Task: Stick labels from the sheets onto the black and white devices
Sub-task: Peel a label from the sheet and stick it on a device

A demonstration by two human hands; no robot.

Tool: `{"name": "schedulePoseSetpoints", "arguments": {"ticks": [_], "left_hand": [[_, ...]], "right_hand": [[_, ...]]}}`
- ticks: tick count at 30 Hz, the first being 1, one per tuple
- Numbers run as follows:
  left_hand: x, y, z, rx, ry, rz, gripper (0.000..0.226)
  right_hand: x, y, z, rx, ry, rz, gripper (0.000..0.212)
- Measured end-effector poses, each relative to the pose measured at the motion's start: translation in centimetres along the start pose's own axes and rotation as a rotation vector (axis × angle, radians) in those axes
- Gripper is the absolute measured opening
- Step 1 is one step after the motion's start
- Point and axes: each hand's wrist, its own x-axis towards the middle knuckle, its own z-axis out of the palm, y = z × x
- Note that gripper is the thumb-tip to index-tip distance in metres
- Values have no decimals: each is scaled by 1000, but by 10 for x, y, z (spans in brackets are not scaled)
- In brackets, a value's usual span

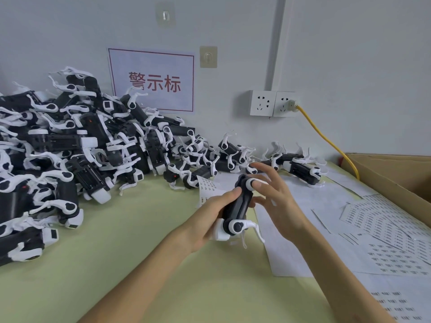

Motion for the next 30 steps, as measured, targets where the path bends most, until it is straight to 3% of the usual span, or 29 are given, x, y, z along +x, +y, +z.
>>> {"name": "schedulePoseSetpoints", "arguments": {"ticks": [5,9,12,17,30], "left_hand": [[5,-4,-1,-117,140,-92,50],[7,-6,-4,-164,206,-15,49],[4,-2,-4,-109,192,39,48],[5,-2,-2,-124,224,124,44],[8,-10,0,100,291,133,29]], "right_hand": [[4,5,-2,-14,200,-87,41],[7,0,-10,197,390,-85,23],[6,-3,-13,274,303,-38,17],[5,2,1,-7,97,-35,9],[1,10,13,-407,110,-140,17]]}}
